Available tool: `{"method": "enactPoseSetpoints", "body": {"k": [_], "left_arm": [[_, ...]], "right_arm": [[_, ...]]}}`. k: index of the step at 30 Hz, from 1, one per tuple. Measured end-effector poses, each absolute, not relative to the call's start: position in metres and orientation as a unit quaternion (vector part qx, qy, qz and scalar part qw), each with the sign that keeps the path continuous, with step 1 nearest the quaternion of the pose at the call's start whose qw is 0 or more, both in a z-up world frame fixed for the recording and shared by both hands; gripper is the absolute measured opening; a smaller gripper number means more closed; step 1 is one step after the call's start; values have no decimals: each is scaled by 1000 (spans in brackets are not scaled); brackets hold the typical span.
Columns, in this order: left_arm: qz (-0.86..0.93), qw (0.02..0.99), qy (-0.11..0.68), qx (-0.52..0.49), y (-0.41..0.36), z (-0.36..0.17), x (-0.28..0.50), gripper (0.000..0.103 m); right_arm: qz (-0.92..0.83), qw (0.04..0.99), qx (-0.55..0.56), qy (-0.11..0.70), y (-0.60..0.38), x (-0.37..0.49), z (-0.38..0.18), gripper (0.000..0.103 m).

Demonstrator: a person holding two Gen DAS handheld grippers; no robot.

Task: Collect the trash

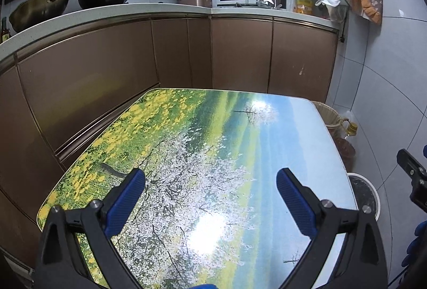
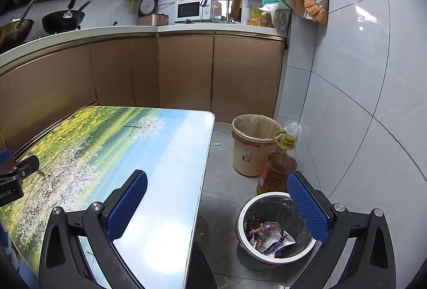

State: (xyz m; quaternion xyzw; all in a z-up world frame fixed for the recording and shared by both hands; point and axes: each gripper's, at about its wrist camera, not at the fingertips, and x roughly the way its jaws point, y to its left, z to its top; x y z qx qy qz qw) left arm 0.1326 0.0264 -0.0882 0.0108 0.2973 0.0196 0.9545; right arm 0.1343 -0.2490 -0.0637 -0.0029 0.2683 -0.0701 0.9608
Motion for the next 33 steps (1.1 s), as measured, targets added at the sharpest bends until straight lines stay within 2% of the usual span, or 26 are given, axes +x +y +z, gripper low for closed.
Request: {"method": "enactPoseSetpoints", "body": {"k": [33], "left_arm": [[22, 965, 261, 11, 34, -69, 117, 99]], "right_arm": [[-73, 967, -12, 245, -253, 119, -52, 103]]}}
